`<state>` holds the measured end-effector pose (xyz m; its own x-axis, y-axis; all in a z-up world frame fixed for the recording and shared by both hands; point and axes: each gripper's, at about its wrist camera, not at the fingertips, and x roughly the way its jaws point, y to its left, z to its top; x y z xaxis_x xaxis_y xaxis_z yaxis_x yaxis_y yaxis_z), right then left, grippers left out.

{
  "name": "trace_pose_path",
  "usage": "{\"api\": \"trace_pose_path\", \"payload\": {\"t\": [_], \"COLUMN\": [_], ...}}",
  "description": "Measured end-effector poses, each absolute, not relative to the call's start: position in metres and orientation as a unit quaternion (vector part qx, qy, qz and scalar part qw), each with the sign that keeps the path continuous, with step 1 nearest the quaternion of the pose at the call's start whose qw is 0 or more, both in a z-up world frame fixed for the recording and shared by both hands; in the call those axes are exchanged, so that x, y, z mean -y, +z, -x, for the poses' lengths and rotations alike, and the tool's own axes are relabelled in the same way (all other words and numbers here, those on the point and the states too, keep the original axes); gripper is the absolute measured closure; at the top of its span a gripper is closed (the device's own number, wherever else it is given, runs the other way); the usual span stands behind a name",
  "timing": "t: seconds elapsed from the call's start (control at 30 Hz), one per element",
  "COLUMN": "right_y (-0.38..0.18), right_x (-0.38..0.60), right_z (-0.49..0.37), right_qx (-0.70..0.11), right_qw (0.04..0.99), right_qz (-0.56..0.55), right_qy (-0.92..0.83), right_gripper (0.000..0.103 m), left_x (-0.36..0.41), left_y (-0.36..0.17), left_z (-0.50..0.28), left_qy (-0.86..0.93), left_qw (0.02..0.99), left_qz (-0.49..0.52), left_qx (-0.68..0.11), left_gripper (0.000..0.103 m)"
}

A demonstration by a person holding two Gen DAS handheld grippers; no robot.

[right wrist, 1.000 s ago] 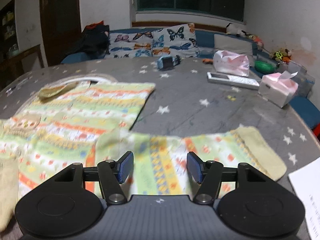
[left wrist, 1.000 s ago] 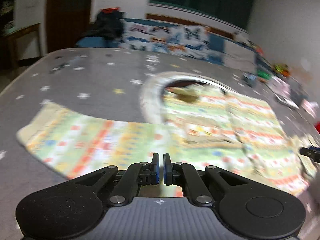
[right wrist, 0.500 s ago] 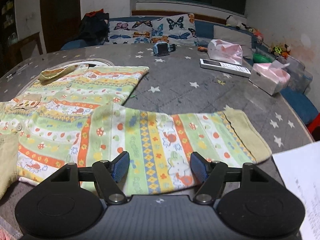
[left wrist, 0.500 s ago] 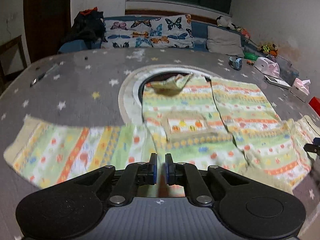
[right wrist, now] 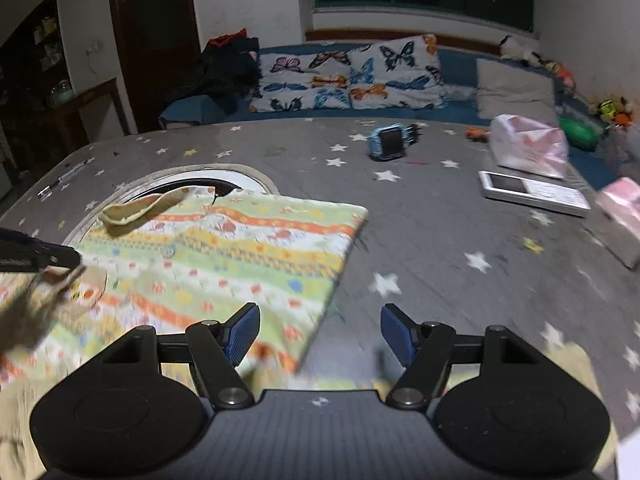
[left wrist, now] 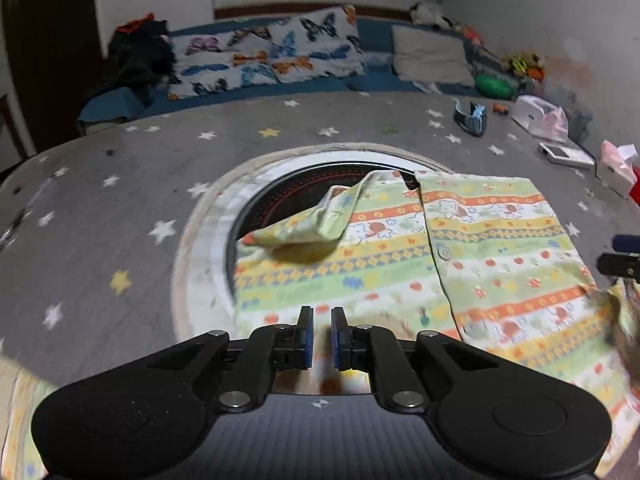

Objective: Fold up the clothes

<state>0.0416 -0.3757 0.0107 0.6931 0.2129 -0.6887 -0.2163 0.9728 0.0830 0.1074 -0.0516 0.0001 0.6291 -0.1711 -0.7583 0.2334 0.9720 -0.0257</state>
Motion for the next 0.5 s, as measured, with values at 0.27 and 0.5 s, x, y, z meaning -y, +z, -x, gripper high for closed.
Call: {"api": "trace_pose_path", "payload": {"t": [0.27, 0.5], "right_y": [-0.006, -0.014], "right_x": [0.357, 0.352], "right_z": [-0.092, -0.124], "right_qx": [-0.394, -0.396], "right_qw": [0.911, 0.911], "right_qz": [0.014, 0.023], "right_qy": [0.122, 0.115], "right_gripper": [0.034, 0.034], "left_x": [0.053, 0.047], "left_y": [-0.011, -0.013], "left_z": [-0.164, -0.191], "left_qy": [-0.078, -0.049], "left_qw": [0.907, 0.915], "left_qz": [-0.059, -0.071], "left_qx": [-0.41, -0.393], "left_gripper": [0.076, 0.068]}}
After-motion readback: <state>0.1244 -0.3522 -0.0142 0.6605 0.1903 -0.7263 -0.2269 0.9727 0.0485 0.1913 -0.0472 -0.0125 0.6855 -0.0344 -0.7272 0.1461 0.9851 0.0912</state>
